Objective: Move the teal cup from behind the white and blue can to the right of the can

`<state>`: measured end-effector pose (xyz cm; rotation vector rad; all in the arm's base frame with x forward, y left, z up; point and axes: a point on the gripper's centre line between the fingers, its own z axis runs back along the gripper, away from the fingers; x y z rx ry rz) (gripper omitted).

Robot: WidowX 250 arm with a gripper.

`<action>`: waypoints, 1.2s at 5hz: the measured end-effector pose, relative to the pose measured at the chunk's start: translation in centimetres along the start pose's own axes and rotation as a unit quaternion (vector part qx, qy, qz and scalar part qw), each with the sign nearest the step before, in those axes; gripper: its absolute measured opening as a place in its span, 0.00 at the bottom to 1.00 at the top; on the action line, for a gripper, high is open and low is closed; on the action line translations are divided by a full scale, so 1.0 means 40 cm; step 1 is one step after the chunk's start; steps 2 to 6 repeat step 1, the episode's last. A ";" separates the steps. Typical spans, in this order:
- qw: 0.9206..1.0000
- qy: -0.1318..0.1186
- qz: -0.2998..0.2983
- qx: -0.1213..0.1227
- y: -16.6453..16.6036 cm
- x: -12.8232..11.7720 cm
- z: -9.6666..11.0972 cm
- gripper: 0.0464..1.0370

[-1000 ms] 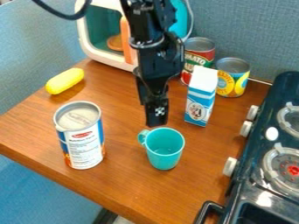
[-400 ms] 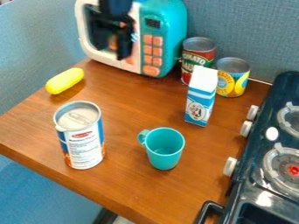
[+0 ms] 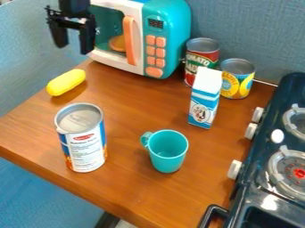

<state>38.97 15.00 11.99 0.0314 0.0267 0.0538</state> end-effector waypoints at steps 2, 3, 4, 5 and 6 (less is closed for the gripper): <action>0.999 0.019 0.000 0.032 0.030 -0.024 -0.054 0.96; 0.999 0.019 0.000 0.032 0.030 -0.024 -0.054 0.96; 0.999 0.019 0.000 0.032 0.030 -0.024 -0.054 0.96; 0.999 0.019 0.000 0.032 0.030 -0.024 -0.054 0.96; 0.999 0.019 0.000 0.032 0.030 -0.024 -0.054 0.96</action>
